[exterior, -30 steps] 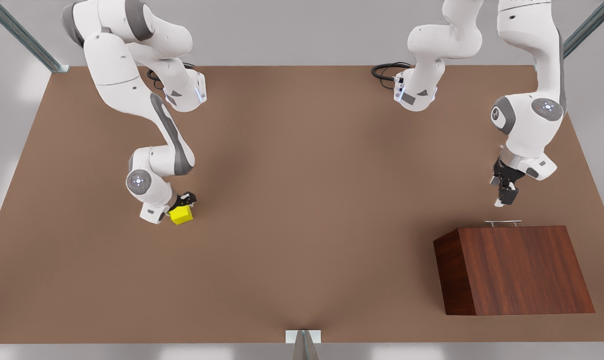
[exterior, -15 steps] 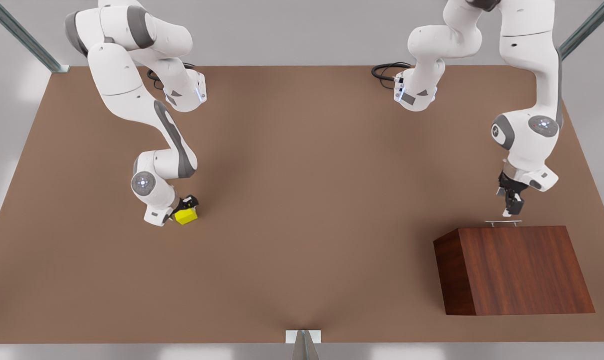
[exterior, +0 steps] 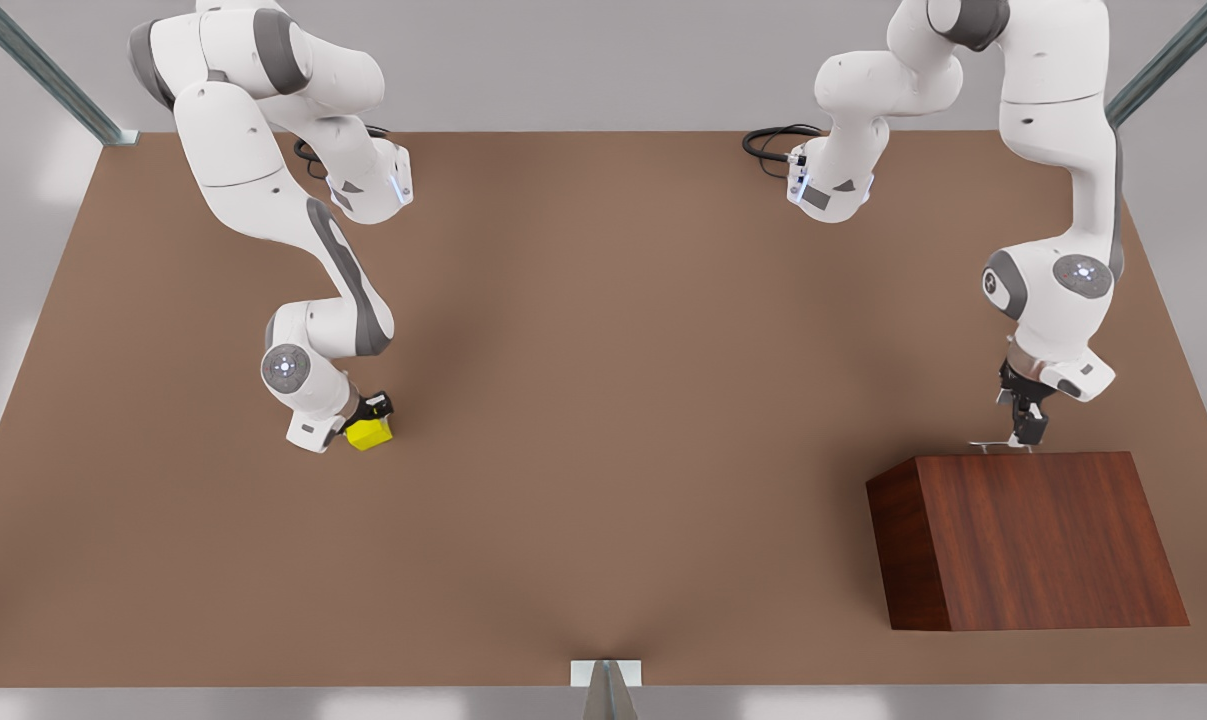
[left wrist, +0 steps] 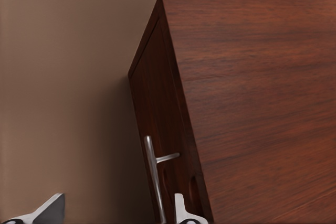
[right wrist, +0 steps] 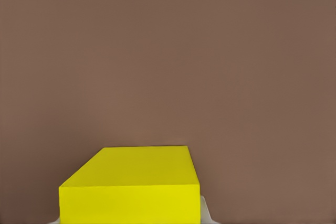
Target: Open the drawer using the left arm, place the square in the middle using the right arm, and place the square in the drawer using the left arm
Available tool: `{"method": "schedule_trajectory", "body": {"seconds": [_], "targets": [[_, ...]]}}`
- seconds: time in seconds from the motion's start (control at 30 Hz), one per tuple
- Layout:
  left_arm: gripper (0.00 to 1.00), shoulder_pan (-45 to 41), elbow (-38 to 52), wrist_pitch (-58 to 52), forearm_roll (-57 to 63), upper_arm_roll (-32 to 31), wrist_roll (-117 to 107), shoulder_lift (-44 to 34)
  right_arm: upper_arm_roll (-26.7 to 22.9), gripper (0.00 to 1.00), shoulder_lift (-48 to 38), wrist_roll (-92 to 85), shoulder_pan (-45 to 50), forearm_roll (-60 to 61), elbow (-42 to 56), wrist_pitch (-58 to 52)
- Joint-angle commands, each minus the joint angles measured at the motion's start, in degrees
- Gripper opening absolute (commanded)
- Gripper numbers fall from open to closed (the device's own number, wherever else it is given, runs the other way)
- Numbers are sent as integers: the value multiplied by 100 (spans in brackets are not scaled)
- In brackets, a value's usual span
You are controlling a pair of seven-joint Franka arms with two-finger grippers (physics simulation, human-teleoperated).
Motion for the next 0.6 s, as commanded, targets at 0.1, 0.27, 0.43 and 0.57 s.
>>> {"method": "schedule_trajectory", "body": {"seconds": [0.1,0.27,0.43,0.57], "targets": [[100,21,9,9,-1,0,0,81,8,69,-105,4,0,-5,93,-238],[100,47,9,35,-72,0,-211,134,633,69,96,2894,940,12,1656,-1266],[100,47,44,35,-72,-8,-483,186,-105,70,1775,5294,2970,848,4548,-1969],[100,47,97,26,-80,-8,-483,265,-264,70,2944,7438,3779,865,5884,-1838]]}}
